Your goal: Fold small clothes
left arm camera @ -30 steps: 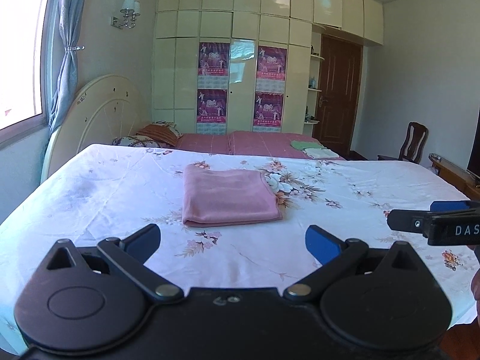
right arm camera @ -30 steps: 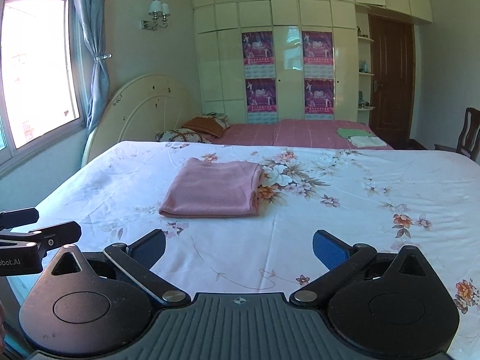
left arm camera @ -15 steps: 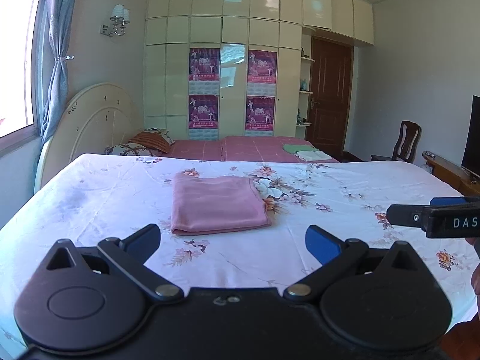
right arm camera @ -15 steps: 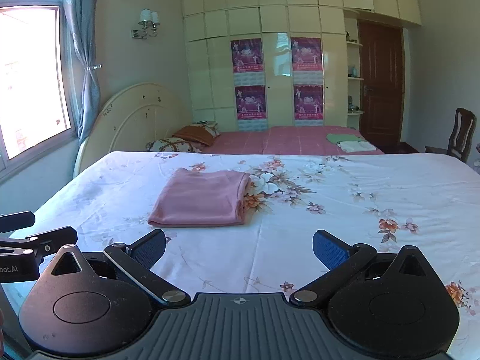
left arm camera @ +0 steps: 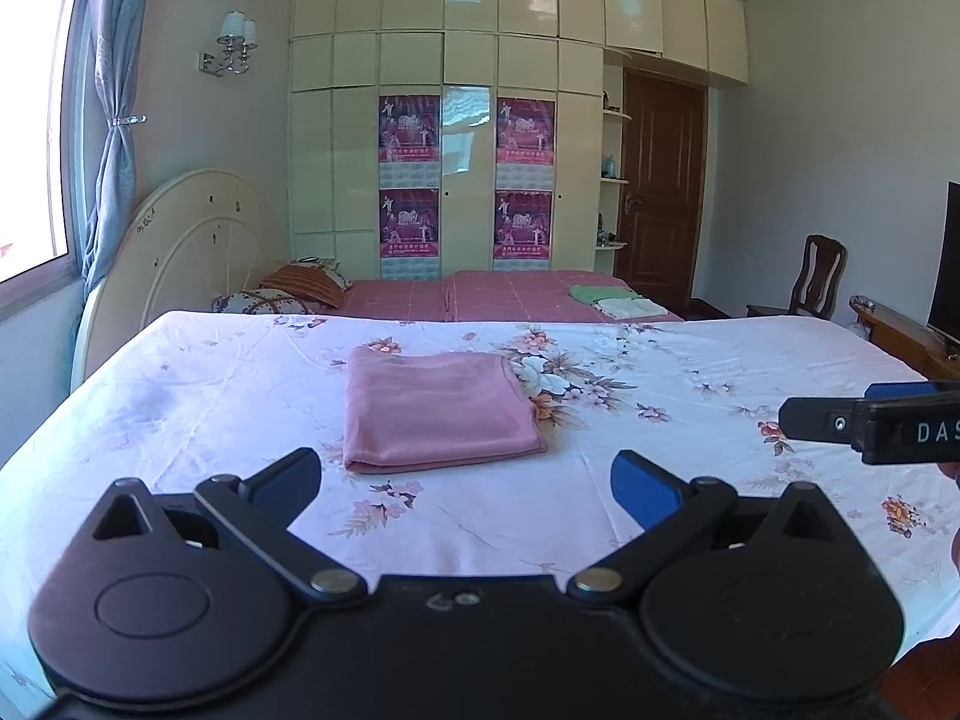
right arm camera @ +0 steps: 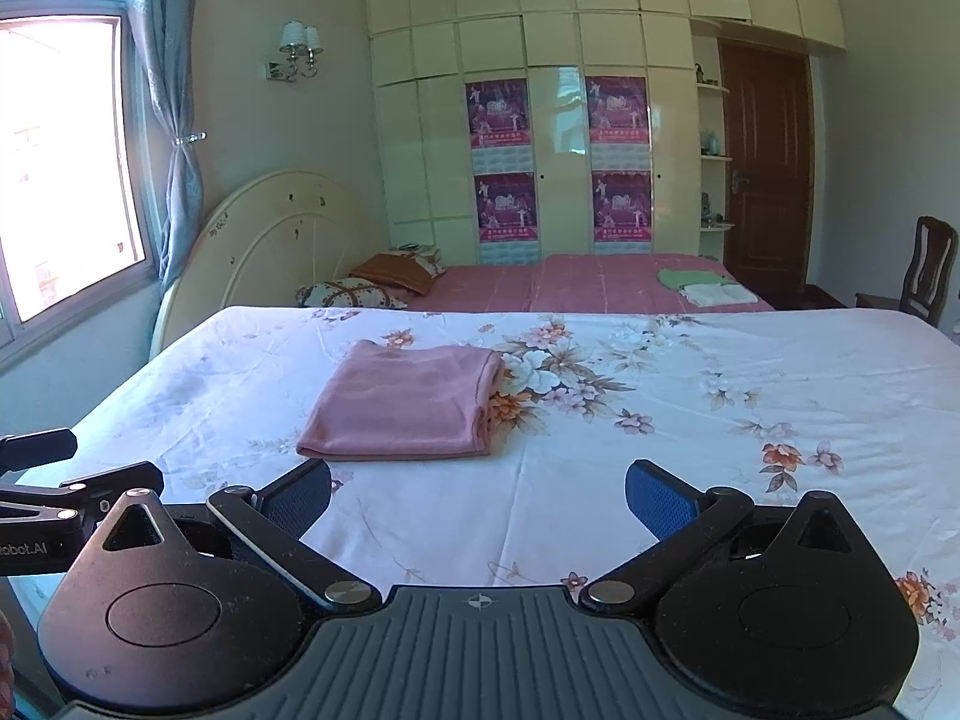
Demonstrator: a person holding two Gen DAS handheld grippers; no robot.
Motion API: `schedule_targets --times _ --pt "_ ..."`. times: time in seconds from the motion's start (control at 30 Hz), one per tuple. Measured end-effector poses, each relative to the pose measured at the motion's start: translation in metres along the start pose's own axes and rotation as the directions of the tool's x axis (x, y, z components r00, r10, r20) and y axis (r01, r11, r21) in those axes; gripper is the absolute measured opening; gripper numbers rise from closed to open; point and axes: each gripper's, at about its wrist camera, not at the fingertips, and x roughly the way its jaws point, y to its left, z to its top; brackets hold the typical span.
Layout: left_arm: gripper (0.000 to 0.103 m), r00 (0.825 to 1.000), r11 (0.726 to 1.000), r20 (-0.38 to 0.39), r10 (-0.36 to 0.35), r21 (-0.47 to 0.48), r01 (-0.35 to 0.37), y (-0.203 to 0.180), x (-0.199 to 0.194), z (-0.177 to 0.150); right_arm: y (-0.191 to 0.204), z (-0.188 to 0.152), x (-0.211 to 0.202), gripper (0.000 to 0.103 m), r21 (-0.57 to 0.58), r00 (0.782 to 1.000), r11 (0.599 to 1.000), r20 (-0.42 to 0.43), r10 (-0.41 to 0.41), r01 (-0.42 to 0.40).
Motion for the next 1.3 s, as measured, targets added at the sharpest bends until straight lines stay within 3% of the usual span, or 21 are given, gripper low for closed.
schedule_targets --times 1.3 --pt "0.102 0.999 1.0 0.038 0.0 -0.009 0.0 0.0044 -0.0009 0.0013 0.0038 0.0038 0.0087 0.103 -0.036 1.0 0.999 0.014 0.023 -0.022"
